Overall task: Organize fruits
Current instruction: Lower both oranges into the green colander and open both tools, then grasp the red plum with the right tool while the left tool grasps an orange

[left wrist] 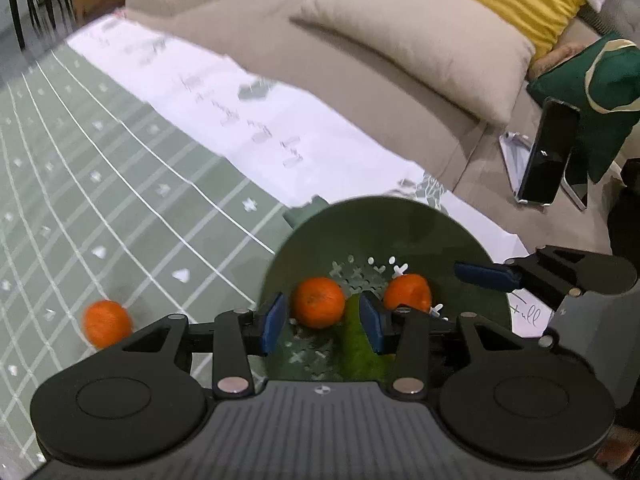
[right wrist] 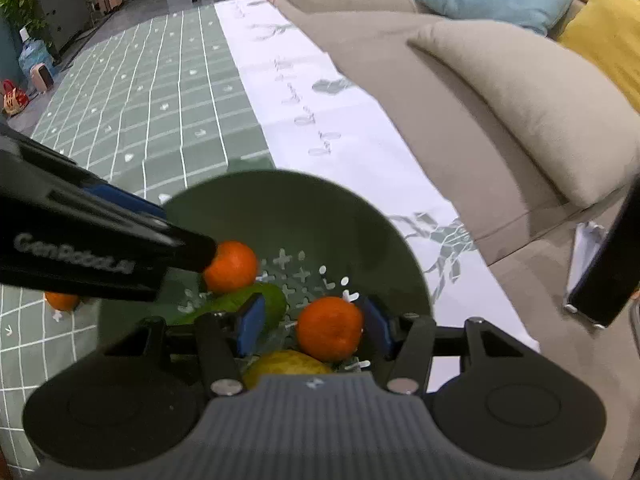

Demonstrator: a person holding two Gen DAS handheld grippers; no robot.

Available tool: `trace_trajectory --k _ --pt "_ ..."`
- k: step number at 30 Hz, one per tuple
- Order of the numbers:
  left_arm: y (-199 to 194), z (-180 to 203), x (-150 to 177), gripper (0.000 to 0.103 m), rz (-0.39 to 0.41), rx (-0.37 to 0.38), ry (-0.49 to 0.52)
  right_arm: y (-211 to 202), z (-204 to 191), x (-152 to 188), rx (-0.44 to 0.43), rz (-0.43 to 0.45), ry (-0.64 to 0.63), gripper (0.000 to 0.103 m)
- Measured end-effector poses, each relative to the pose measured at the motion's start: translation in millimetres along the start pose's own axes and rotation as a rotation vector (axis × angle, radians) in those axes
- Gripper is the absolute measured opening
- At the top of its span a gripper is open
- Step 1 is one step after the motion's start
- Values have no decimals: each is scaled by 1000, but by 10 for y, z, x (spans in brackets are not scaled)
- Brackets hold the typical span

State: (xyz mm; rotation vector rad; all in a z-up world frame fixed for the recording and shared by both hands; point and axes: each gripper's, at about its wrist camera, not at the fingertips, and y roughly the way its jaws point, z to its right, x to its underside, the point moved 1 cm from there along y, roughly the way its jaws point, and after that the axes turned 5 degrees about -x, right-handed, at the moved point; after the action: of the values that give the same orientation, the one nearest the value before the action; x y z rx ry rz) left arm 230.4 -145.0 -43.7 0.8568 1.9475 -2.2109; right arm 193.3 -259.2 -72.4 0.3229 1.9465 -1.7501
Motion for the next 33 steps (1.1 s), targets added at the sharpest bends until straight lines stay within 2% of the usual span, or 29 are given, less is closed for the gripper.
trace_trajectory --k 1,3,8,14,24,26,28,33 --pt "-71 -10 20 51 18 -12 7 -63 -26 -6 2 13 0 60" --pt "-219 -44 65 51 49 -42 17 -180 -81 -9 2 38 -1 62" --pt "-558 -190 224 51 115 -103 19 -435 -302 -3 -13 88 -7 62" --pt "-856 -446 456 51 158 -165 -2 -644 -631 41 -53 131 -20 63" --pt "-1116 -873 955 51 195 -223 -33 -769 -1159 276 -158 197 -33 62" --pt "-1088 -950 1038 51 186 -219 -50 -760 -1234 311 -177 204 -34 61" --pt "-1050 -1020 1123 51 173 -207 -69 -730 -1321 338 -189 206 -49 53" --pt "-931 -1146 1272 51 148 -147 -122 -616 -1510 382 -208 192 -116 41"
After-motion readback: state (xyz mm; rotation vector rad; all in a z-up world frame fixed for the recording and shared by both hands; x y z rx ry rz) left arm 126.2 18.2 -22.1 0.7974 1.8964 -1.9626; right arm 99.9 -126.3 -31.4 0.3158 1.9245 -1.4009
